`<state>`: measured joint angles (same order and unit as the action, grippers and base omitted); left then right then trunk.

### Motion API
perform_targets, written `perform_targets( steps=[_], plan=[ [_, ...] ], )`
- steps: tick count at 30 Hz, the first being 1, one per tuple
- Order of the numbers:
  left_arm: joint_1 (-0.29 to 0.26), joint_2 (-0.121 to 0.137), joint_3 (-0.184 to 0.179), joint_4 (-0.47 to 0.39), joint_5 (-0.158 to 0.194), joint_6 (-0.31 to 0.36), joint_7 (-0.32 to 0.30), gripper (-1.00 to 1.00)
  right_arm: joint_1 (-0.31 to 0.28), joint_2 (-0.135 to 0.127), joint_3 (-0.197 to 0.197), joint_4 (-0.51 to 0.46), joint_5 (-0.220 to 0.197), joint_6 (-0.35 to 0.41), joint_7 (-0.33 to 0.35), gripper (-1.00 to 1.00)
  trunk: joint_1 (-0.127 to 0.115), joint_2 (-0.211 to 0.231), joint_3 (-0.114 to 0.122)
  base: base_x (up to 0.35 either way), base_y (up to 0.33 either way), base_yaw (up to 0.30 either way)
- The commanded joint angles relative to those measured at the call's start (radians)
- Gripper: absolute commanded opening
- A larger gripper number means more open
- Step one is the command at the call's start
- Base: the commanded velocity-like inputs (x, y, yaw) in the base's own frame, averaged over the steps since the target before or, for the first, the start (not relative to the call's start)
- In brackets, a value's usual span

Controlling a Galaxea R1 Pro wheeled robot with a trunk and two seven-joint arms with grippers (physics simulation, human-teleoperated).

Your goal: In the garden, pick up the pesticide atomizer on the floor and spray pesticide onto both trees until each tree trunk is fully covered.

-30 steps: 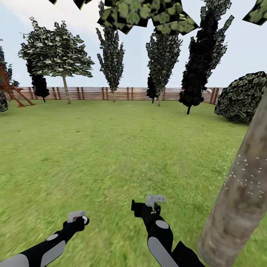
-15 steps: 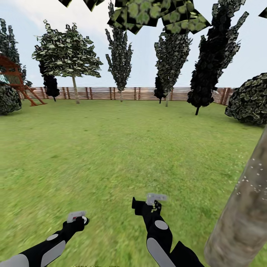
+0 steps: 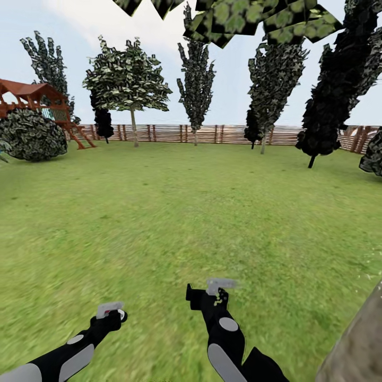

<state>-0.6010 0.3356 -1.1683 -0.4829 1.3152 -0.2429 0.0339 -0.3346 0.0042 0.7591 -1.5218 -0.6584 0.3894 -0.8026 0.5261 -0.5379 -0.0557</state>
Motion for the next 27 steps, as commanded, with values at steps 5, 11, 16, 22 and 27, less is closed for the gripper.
perform_targets(
  steps=[5,11,16,22,27],
  plan=[
    [-0.002,0.001,-0.008,-0.002,0.008,-0.007,0.003,-1.0,-0.001,0.0,0.01,-0.001,-0.005,0.005,-0.007,1.0,0.001,-0.002,-0.002,0.0,0.0,0.285],
    [-0.002,0.0,-0.008,-0.002,0.007,-0.007,0.003,-1.0,-0.001,-0.001,0.013,-0.001,-0.004,0.005,-0.007,1.0,0.001,-0.002,-0.002,0.0,0.0,0.285],
    [-0.002,-0.001,-0.008,-0.002,0.007,-0.007,0.003,-1.0,-0.001,-0.001,0.014,-0.001,-0.004,0.005,-0.007,1.0,0.001,-0.002,-0.002,0.0,0.0,0.285],
    [-0.002,-0.001,-0.008,-0.002,0.007,-0.007,0.003,-1.0,-0.001,-0.002,0.014,-0.001,-0.005,0.005,-0.007,1.0,0.001,-0.002,-0.002,0.0,0.0,0.285],
    [-0.002,-0.002,-0.008,-0.002,0.007,-0.007,0.003,-1.0,-0.001,-0.006,0.013,-0.001,-0.004,0.005,-0.006,1.0,0.001,-0.002,-0.002,0.0,0.0,0.285]
  ],
)
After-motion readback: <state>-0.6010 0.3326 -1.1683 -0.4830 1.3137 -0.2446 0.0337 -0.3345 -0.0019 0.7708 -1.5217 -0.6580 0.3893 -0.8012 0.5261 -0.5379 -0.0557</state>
